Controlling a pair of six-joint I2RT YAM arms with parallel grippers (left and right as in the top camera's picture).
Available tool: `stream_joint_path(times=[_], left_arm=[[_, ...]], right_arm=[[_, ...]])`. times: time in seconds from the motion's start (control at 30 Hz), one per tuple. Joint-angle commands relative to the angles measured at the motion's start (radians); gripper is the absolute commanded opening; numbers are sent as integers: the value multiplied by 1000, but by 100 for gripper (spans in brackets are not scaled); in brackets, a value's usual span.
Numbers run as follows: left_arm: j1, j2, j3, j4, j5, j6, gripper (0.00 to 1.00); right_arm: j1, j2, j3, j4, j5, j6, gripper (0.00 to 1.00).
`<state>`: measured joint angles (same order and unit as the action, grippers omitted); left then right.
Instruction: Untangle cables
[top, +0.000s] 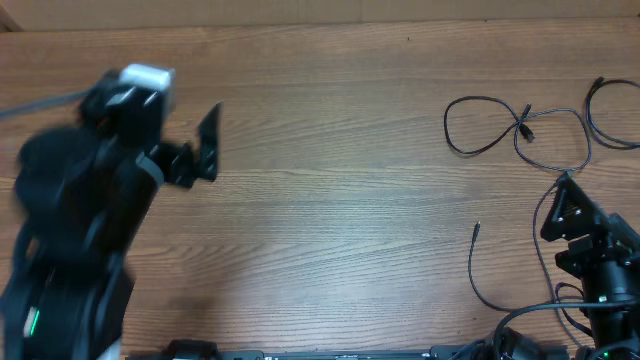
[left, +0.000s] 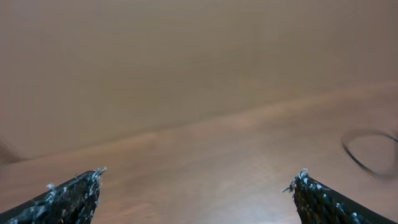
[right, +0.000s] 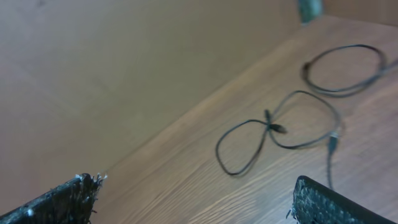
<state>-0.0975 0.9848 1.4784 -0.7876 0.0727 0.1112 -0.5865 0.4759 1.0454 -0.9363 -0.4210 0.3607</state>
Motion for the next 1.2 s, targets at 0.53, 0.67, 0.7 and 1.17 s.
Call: stream_joint_path(times=[0.53, 0.67, 0.7, 1.17], left_arm=[[-63, -399, 2, -213, -338, -2, 100], [-208, -408, -4, -284, -452, 24, 100], [-250, -415, -4, -311, -493, 24, 99], [-502, -466, -4, -581, -618, 23, 100]], right_arm=[[40, 3, 29, 123, -41, -156, 100], [127, 3, 28, 105, -40, -157, 100], [146, 3, 28, 101, -39, -158, 100], [220, 3, 28, 97, -17, -157, 100]])
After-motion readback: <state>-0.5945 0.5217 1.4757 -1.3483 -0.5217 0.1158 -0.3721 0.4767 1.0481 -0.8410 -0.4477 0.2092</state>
